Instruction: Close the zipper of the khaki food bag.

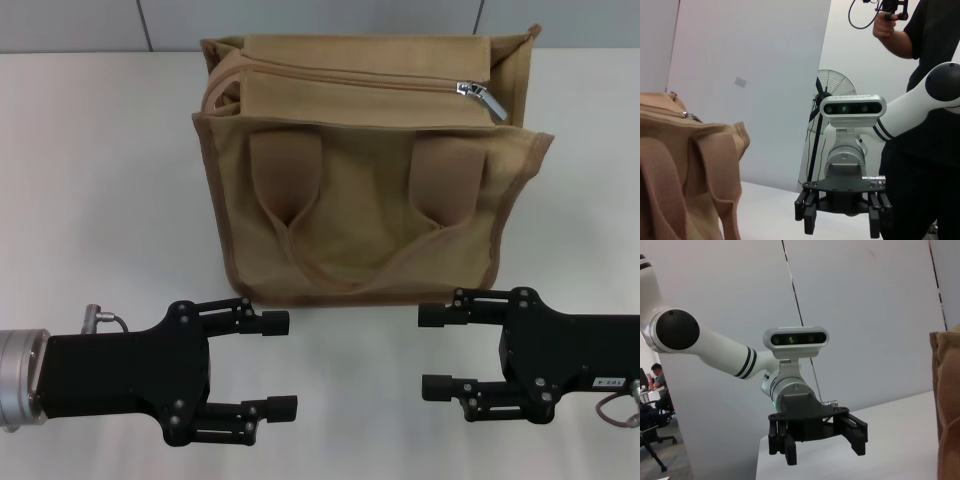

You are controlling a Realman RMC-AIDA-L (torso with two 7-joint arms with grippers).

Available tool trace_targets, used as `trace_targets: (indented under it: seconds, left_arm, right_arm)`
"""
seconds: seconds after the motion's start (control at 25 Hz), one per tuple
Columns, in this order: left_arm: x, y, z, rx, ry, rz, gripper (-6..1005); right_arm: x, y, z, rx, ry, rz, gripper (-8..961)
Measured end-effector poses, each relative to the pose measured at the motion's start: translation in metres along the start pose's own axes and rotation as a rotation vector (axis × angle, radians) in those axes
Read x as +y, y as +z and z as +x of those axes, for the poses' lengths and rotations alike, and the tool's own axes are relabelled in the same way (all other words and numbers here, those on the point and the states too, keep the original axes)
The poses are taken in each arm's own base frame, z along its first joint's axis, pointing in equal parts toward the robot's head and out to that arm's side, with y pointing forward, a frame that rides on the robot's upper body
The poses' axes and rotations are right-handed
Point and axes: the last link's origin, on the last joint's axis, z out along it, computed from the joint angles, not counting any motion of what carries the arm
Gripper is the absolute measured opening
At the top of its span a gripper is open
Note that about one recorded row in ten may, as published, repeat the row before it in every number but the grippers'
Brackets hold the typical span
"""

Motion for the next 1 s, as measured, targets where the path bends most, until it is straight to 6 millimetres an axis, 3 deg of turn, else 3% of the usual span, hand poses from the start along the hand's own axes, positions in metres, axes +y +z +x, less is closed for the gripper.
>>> trace_targets:
  seconds: [1.0]
  left_arm:
    - [-0.0009, 0.0002, 0.0023, 0.005, 0.008, -0.005, 784]
  right_arm:
    - [-0.0001, -0.0001, -0.0003, -0.003, -0.001, 0.002, 700]
